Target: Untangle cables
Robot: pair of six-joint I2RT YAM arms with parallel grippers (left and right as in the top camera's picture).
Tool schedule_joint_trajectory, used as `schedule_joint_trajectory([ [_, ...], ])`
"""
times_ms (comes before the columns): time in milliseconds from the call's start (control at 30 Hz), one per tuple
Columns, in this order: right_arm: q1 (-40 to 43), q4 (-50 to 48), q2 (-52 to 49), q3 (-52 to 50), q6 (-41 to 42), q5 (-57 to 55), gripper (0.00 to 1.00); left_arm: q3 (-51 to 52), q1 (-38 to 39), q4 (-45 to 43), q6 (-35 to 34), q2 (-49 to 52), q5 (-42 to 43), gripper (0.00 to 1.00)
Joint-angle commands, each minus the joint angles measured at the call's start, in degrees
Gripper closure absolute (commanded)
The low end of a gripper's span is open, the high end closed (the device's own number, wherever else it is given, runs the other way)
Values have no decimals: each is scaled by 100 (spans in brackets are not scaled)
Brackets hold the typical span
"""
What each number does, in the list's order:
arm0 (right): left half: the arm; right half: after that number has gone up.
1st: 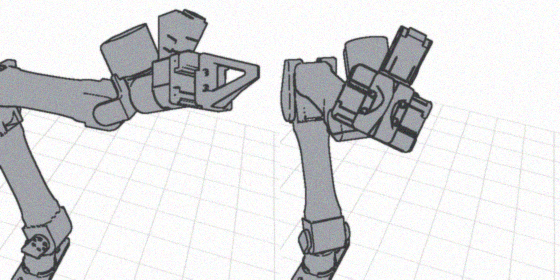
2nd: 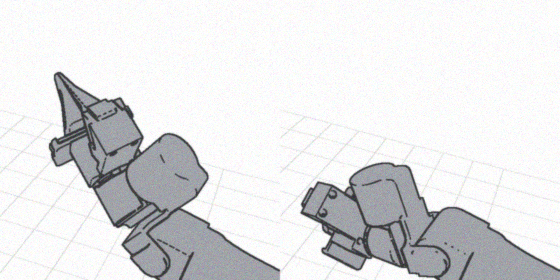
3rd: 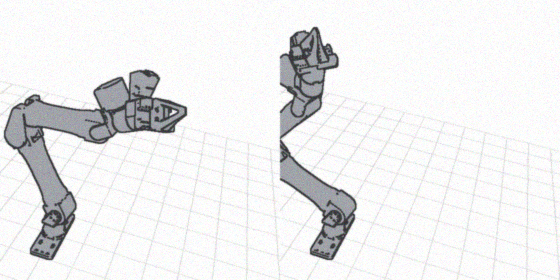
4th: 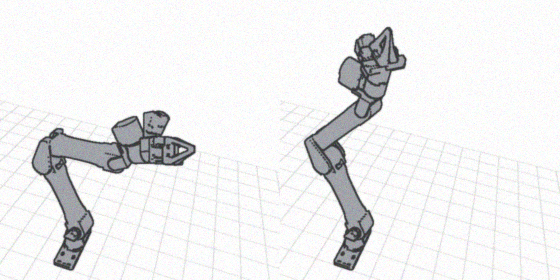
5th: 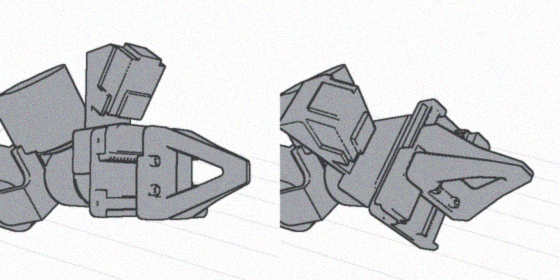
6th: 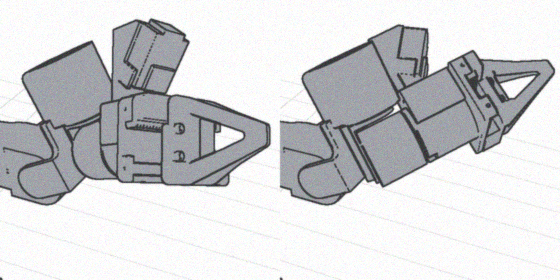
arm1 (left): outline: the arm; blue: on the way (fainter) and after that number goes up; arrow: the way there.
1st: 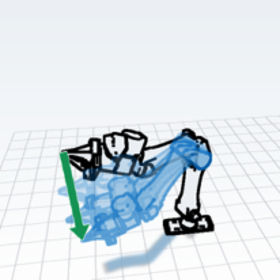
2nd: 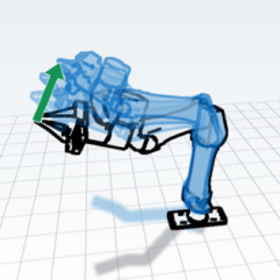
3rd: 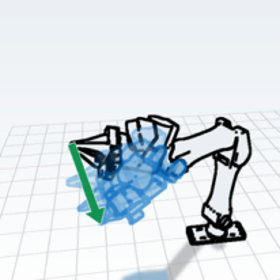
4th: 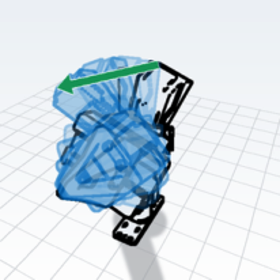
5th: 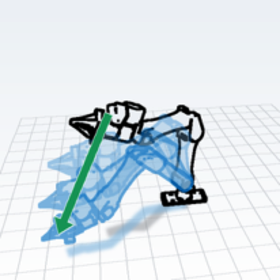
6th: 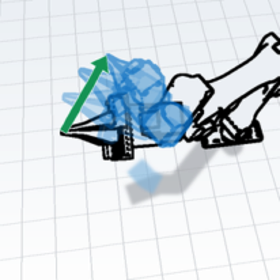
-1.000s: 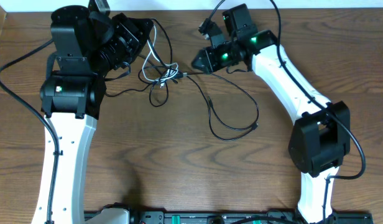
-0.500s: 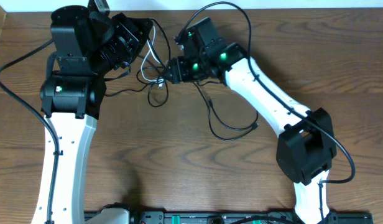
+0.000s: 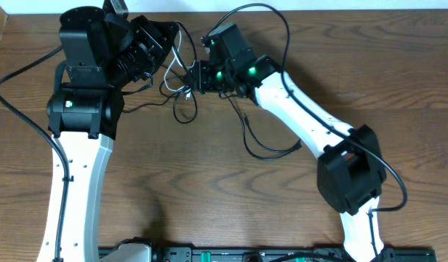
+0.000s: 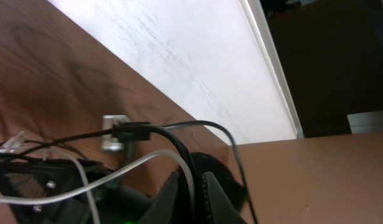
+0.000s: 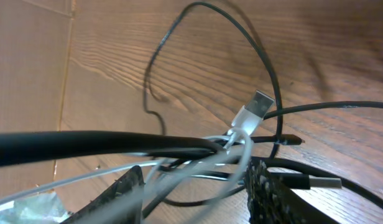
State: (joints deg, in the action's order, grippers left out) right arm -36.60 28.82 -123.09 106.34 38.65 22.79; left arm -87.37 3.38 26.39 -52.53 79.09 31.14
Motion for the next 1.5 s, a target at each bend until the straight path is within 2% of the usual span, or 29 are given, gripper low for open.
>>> schedule_joint_trajectory([
  [0, -81, -105, -210, -20, 160, -173, 54, -157, -2, -28, -11, 22, -31, 92],
  [167, -79, -83, -267, -20, 155, -190, 63, -157, -2, -26, -9, 22, -31, 92],
  [267, -42, 42, -267, -20, 83, -192, 75, -157, -2, -28, -9, 22, -33, 92],
  [400, 61, 507, -267, -20, -352, -192, 98, -157, -15, -31, 22, 22, -144, 92],
  [533, 278, 1394, -267, -20, -776, -654, 99, -157, -103, -83, 42, 22, -273, 92],
  [700, 647, 2660, -267, -20, -918, -2409, 99, -157, -400, -201, 149, 20, -271, 92],
  [867, 1082, 3108, -267, -20, -1399, -2885, 99, -157, -719, -203, 317, 20, -273, 92],
  [967, 1360, 3193, -249, -17, -1858, -2555, 99, -157, -892, -199, 595, 22, -273, 92],
  [1100, 1598, 3254, -74, -17, -3064, -1115, 99, -157, -1014, -52, 942, 22, -496, 92],
  [1233, 1714, 3654, 365, -17, -4494, 614, 99, -157, -1012, 229, 981, 24, -1060, 92],
  [1367, 1740, 4079, 894, -17, -5156, 890, 99, -157, -1012, 332, 1056, 26, -1176, 92],
  [1467, 1757, 4188, 1338, -17, -5294, 887, 99, -157, -1003, 387, 1054, 26, -1172, 92],
])
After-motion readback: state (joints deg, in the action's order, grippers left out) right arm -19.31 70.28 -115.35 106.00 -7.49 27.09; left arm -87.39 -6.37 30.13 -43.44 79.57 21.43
